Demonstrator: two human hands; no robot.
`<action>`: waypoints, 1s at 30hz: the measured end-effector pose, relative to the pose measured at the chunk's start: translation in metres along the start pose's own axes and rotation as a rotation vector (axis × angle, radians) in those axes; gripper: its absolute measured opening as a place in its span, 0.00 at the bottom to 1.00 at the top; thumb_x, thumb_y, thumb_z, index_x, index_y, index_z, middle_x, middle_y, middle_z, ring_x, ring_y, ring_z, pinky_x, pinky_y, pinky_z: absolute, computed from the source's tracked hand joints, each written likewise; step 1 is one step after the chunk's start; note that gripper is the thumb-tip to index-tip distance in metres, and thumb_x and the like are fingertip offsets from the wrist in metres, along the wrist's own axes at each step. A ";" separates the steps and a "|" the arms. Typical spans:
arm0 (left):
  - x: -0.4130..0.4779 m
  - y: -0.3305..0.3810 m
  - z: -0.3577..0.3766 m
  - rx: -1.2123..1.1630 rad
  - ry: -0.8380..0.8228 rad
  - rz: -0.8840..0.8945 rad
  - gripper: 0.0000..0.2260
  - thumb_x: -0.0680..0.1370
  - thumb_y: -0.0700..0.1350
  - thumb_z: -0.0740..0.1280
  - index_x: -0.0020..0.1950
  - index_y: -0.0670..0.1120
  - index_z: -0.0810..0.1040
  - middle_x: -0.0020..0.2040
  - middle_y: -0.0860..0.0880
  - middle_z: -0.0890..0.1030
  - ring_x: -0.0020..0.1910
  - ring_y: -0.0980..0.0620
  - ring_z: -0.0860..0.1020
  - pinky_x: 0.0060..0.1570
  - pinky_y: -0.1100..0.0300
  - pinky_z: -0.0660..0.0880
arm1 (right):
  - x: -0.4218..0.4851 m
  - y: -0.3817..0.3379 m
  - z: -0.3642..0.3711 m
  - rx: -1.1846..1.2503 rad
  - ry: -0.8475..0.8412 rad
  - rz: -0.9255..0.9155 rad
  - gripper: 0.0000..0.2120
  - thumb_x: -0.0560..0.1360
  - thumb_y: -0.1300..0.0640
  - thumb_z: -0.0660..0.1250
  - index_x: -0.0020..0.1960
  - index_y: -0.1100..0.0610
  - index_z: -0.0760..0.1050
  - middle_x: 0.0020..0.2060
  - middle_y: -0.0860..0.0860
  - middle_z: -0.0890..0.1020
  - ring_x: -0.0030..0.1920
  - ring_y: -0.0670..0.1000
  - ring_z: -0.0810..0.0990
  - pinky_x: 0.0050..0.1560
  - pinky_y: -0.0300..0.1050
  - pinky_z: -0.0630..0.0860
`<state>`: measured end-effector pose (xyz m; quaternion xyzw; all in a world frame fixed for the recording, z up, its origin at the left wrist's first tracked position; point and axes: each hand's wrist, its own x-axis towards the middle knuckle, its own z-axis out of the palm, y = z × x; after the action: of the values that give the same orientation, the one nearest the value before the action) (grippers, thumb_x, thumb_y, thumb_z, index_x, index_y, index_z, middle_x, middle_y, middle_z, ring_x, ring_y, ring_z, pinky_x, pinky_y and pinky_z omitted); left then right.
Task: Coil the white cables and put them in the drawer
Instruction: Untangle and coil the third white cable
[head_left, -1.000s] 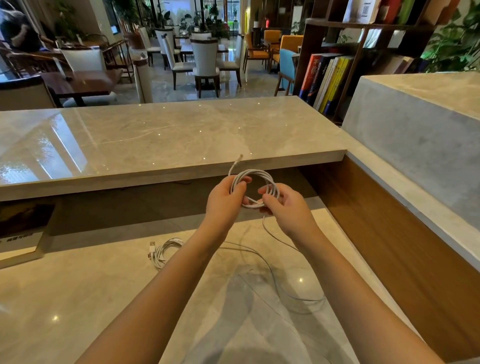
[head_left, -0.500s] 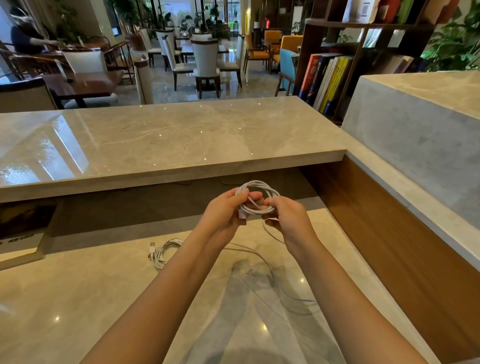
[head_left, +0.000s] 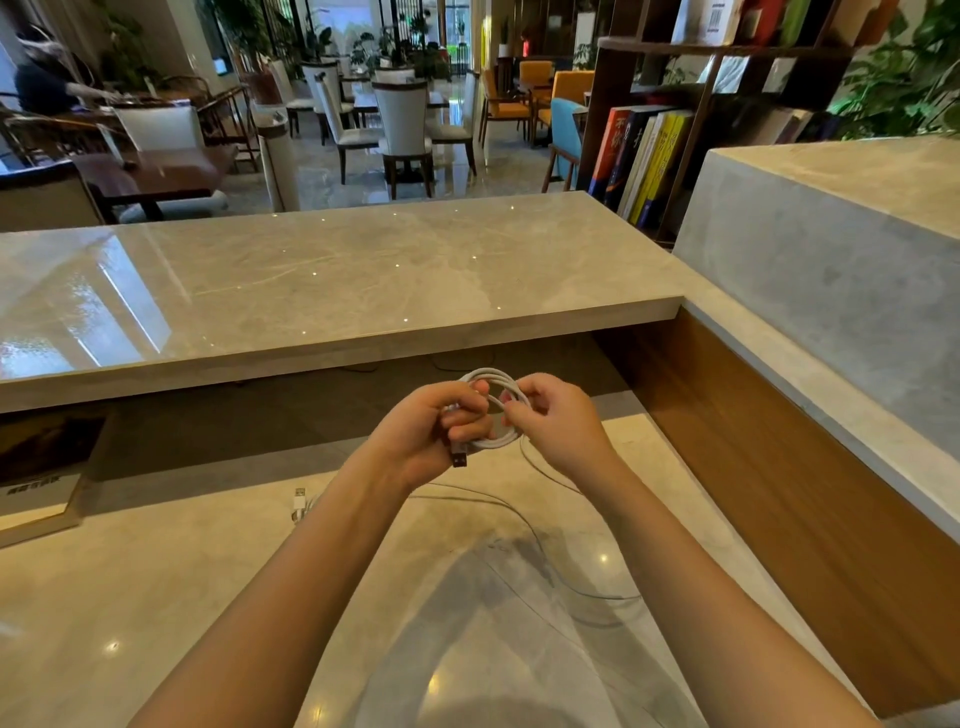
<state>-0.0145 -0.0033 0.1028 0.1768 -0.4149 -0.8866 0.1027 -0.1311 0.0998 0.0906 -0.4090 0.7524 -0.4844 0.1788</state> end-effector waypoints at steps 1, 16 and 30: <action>-0.001 0.003 -0.002 0.008 -0.003 0.002 0.05 0.72 0.34 0.60 0.43 0.43 0.70 0.21 0.53 0.64 0.21 0.57 0.64 0.41 0.61 0.65 | -0.002 -0.002 -0.003 0.192 -0.055 0.075 0.06 0.76 0.60 0.65 0.51 0.58 0.78 0.35 0.48 0.81 0.34 0.41 0.79 0.32 0.31 0.71; 0.006 -0.006 -0.013 0.502 0.144 0.218 0.12 0.80 0.42 0.60 0.62 0.41 0.71 0.36 0.49 0.74 0.29 0.57 0.73 0.35 0.62 0.75 | -0.006 0.006 0.003 1.259 -0.225 0.412 0.08 0.71 0.63 0.64 0.46 0.62 0.81 0.40 0.55 0.82 0.46 0.53 0.78 0.59 0.51 0.70; 0.009 -0.006 -0.018 0.587 0.254 0.141 0.14 0.79 0.46 0.62 0.58 0.38 0.77 0.35 0.49 0.76 0.32 0.55 0.74 0.41 0.55 0.69 | 0.005 0.008 0.003 0.241 -0.012 0.083 0.05 0.76 0.59 0.65 0.51 0.56 0.78 0.38 0.50 0.82 0.39 0.45 0.79 0.40 0.34 0.76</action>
<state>-0.0157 -0.0148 0.0856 0.2789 -0.6480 -0.6906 0.1594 -0.1364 0.0957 0.0826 -0.3558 0.7039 -0.5612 0.2510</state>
